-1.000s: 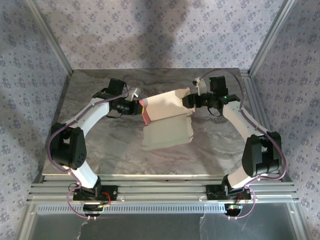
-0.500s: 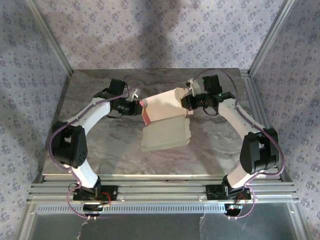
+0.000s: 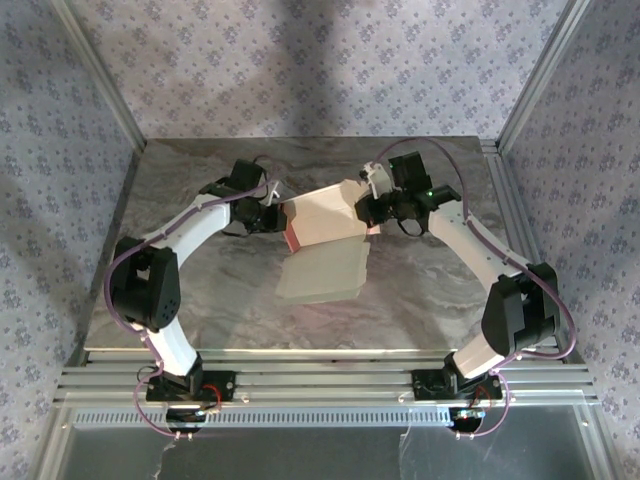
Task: Fold the paper box
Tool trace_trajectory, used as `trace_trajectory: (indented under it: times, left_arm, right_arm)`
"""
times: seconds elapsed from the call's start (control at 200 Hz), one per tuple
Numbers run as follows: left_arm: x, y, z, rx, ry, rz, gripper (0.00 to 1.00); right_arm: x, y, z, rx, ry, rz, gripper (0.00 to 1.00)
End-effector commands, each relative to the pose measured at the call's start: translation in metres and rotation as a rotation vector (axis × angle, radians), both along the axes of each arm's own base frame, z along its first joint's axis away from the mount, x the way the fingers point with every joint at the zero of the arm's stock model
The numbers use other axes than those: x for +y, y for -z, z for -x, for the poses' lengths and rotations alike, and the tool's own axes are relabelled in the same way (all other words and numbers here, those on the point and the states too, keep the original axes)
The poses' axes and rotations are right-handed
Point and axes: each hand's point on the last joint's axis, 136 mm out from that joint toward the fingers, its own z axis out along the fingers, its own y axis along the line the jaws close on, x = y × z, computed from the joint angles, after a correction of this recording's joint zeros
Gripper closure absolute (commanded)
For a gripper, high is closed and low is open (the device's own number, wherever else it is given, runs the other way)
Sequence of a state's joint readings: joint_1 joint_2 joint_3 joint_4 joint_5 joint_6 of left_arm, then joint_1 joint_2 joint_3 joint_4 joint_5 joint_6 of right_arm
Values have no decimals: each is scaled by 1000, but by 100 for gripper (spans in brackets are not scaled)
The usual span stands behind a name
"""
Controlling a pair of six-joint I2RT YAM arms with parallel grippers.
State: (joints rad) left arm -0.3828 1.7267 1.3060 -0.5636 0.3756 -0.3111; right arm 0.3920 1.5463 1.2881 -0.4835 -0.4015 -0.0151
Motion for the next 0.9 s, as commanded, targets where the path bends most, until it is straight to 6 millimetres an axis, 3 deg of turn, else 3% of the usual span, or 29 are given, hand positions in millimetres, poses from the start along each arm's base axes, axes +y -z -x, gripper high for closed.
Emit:
trace_trajectory:
  times: [0.0,0.185,0.425,0.894]
  left_arm:
    - [2,9,-7,-2,-61,10,99]
    - [-15,15,-7,2,-34,95,91]
    - [-23,31,-6,28,-36,122,81]
    - [-29,53,-6,42,-38,97,78]
  right_arm:
    - [5,-4,11,16,-11,-11,100]
    - [7,12,13,86,-22,-54,100]
    - [7,20,11,150,-27,-104,100]
    - [5,28,9,181,-23,-103,100]
